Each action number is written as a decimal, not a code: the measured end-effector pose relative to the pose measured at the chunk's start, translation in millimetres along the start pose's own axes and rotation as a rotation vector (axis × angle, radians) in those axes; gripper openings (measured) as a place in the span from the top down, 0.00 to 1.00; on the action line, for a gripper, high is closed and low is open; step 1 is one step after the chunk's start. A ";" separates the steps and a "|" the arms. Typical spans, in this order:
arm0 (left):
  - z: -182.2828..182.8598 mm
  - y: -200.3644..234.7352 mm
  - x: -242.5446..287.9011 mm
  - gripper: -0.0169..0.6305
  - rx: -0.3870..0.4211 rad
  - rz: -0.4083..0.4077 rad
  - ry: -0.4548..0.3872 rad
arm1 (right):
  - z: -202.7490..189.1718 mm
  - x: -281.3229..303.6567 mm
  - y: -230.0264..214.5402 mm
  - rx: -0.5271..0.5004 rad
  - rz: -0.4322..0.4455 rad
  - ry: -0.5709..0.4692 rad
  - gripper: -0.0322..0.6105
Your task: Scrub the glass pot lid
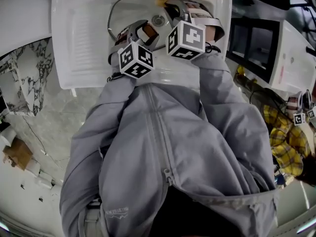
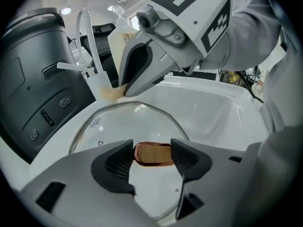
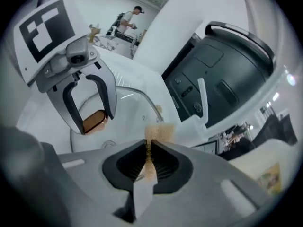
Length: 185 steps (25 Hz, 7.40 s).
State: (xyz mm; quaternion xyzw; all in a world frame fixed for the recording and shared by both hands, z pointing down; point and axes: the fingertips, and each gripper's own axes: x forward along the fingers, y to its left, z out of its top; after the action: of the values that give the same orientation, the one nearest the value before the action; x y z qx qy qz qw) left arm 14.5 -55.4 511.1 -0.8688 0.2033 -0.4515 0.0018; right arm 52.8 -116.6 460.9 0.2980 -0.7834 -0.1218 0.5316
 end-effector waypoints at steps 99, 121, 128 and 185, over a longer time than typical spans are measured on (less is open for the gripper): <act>-6.2 3.6 -3.1 0.63 0.051 0.003 0.026 | -79.3 38.7 85.0 -0.099 0.164 0.139 0.90; -8.3 4.9 -5.7 0.67 0.055 -0.034 -0.007 | -69.3 46.0 191.0 0.018 0.485 0.250 0.90; -7.7 4.4 -6.7 0.67 0.058 -0.051 -0.016 | -21.4 42.9 226.6 0.016 0.630 0.171 0.90; 98.8 92.0 -291.1 0.96 -0.297 0.256 -0.798 | 133.8 -248.5 -43.7 0.907 -0.667 -0.597 0.90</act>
State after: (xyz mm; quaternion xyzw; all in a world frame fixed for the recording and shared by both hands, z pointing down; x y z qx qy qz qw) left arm -88.6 -54.3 207.2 -0.9338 0.3551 -0.0428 0.0110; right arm 10.3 -19.9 195.5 0.6746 -0.7366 -0.0148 0.0446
